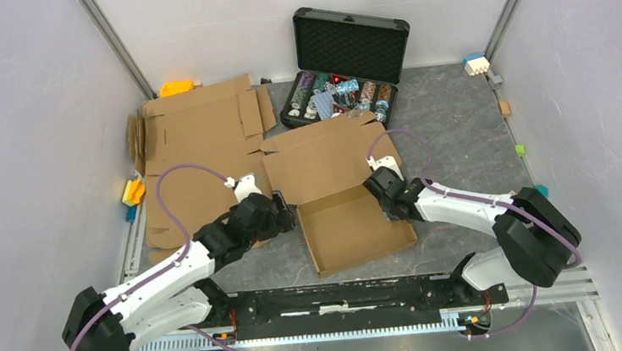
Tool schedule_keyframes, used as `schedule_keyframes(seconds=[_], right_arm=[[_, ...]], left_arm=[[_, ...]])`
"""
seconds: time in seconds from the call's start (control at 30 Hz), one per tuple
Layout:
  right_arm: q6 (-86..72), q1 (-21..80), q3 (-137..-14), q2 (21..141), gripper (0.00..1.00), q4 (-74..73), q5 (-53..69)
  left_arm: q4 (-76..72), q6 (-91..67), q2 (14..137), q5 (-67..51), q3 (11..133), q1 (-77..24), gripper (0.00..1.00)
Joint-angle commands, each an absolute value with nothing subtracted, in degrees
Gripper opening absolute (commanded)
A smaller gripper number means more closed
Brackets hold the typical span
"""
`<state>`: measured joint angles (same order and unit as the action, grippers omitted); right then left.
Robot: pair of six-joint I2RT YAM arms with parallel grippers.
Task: Fold the paper box
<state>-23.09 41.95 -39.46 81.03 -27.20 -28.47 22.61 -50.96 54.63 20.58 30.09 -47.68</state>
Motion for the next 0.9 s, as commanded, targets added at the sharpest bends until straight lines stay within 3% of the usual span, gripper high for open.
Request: schedule_keyframes(seconds=[0.0, 0.1, 0.43, 0.5, 0.63, 0.87], right_arm=[[-21.02, 41.2, -39.02, 76.36, 0.53, -24.59, -25.02], [-19.44, 40.15, -39.1, 75.2, 0.57, -23.69, -23.4], [-16.09, 37.62, -37.93, 79.6, 0.56, -23.14, -22.32], [-15.63, 37.37, -37.97, 80.38, 0.52, -23.11, -22.91], [-15.09, 37.35, -38.41, 81.81, 0.24, -23.94, -25.52], [-15.01, 37.35, -37.67, 83.07, 0.02, -23.73, -27.39]], left_arm=[[19.07, -45.37, 50.49, 16.48, 29.91, -44.06, 1.0], [18.77, -43.36, 49.31, 14.08, 30.67, -40.88, 1.0], [16.78, -40.45, 54.16, 8.43, 33.23, -33.27, 1.0], [15.56, -40.28, 55.02, 7.66, 33.25, -32.13, 1.0], [14.63, -39.74, 56.54, 7.27, 33.95, -31.08, 1.0], [13.34, -39.03, 58.31, 6.64, 34.04, -29.44, 1.0]])
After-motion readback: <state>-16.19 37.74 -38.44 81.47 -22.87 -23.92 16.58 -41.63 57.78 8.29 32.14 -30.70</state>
